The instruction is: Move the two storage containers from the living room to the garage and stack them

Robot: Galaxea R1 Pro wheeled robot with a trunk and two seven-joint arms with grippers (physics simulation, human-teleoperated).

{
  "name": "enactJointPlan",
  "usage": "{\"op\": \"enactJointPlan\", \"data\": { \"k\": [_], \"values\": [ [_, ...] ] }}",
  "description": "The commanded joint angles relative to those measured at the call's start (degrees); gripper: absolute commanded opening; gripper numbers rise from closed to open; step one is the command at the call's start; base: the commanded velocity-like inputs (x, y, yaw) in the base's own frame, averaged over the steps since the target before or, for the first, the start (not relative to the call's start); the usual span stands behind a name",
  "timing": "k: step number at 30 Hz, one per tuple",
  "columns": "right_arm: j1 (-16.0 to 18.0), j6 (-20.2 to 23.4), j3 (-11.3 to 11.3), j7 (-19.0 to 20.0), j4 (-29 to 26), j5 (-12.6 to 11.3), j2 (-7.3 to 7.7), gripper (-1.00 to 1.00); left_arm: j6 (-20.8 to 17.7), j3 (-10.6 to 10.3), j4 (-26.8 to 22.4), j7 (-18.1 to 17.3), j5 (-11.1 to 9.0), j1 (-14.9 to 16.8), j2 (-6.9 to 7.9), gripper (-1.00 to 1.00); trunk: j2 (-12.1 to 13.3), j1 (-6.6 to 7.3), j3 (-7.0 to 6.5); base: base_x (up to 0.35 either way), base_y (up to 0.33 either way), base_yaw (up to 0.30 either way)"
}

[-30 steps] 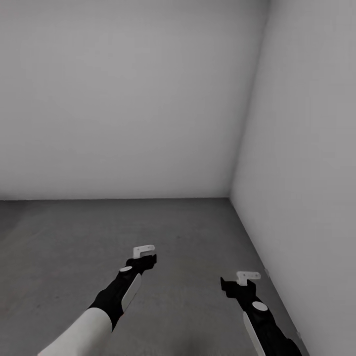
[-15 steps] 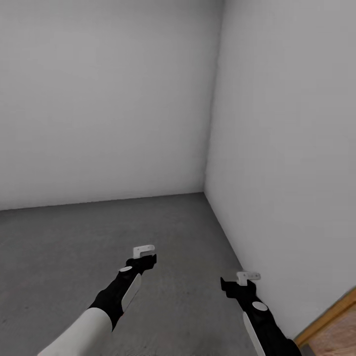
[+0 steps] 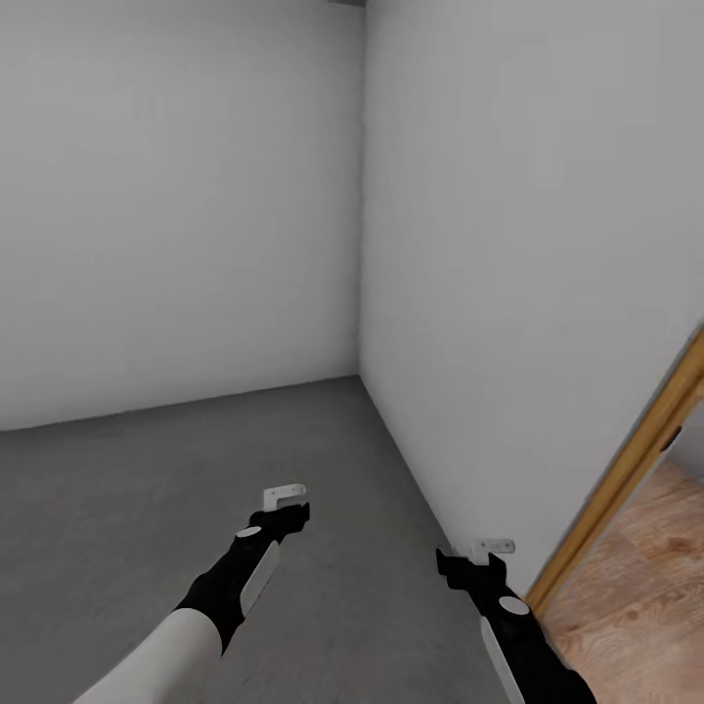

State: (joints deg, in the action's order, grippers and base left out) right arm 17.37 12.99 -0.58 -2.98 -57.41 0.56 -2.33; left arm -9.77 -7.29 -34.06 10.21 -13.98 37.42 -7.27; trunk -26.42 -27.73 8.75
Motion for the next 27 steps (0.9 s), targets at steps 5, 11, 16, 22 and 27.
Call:
{"op": "enactJointPlan", "data": {
  "k": [5,11,16,22,27],
  "values": [
    [0.04,0.35,-0.03,-0.1,-0.07,0.06,-0.04,1.0,-0.25,-0.36,-0.13,0.51,-0.61,0.03,0.06,1.0,-0.11,-0.03,0.12,-0.005,-0.007,-0.267],
    [0.04,0.36,-0.03,-0.1,-0.07,0.06,-0.04,1.0,-0.25,-0.36,-0.13,0.51,-0.69,0.03,0.06,1.0,-0.11,-0.03,0.12,-0.001,-0.001,-0.267],
    [0.04,0.36,-0.03,-0.1,-0.07,0.06,-0.04,1.0,-0.18,-0.36,-0.13,0.53,-0.66,0.03,0.06,1.0,-0.11,-0.03,0.12,0.0,0.0,-0.267],
    [0.05,0.37,-0.03,-0.1,-0.07,0.06,-0.04,1.0,0.07,-0.36,-0.13,0.51,-0.62,0.02,0.06,1.0,-0.11,-0.03,0.12,0.0,0.0,-0.267],
    [0.05,0.37,-0.03,-0.1,-0.07,0.06,-0.04,1.0,1.23,-0.36,-0.07,0.52,-0.52,0.03,0.03,1.0,-0.11,-0.03,0.12,0.0,0.0,-0.267]
  ]
}}
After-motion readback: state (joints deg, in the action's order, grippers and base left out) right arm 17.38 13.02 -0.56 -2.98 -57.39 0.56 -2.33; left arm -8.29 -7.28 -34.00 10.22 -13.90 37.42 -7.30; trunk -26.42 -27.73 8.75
